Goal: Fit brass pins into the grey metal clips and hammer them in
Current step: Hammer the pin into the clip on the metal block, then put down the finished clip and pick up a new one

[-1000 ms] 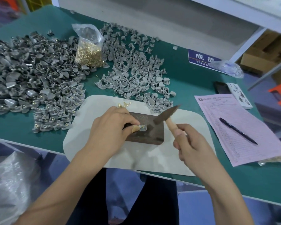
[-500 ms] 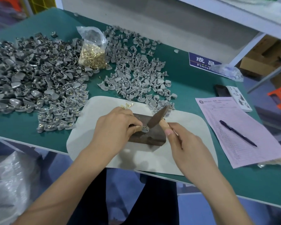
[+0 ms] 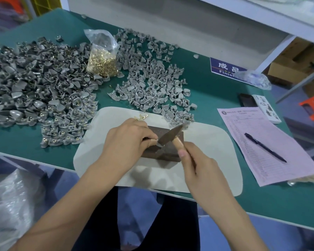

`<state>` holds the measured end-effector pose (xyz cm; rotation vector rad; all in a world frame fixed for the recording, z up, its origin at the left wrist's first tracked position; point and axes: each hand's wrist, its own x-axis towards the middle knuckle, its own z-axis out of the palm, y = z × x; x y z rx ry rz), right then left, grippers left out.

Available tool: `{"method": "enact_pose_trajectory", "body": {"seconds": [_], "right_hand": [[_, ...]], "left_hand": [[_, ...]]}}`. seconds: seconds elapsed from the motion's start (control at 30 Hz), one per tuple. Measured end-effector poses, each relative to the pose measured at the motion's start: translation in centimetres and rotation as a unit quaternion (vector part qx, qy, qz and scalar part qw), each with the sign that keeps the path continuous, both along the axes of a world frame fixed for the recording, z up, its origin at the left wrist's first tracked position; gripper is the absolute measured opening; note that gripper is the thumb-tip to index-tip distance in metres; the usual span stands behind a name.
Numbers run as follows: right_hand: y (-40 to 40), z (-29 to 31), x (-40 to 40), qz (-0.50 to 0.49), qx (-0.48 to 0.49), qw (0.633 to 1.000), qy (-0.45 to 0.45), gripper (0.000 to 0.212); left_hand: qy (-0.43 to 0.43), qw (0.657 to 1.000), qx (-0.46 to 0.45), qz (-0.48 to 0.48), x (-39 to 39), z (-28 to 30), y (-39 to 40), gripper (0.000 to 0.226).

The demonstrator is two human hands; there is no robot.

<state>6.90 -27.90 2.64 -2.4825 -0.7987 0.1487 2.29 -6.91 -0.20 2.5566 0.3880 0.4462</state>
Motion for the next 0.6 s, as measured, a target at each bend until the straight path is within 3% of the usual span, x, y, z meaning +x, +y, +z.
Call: {"method": "enact_pose_trajectory", "body": {"seconds": [0.17,0.3,0.43,0.53,0.6], "right_hand": [[-0.01,-0.26,-0.02,-0.042,0.084,0.995,-0.018,0.036],[-0.26,-0.63,0.23,-0.008,0.0,1.0,-0.012,0.032],[-0.3,-0.71,0.08,-0.05,0.074,0.996,-0.02,0.037],[-0.18,-0.72,-0.12,-0.009,0.002,1.0,-0.018,0.04],[-0.32,-0.88,0.04,-0.037,0.039,0.998,-0.032,0.042]], "left_hand": [[0.001,1.0,-0.001,0.005,-0.2,-0.1,-0.11,0.01],[0.007,1.0,-0.008,-0.005,-0.06,0.11,0.08,0.009],[0.018,1.0,0.005,-0.009,-0.02,0.32,0.23,0.01],[0.022,1.0,0.01,-0.013,-0.03,0.45,0.26,0.011],[0.023,1.0,0.01,-0.014,0.0,0.51,0.26,0.011]]}}
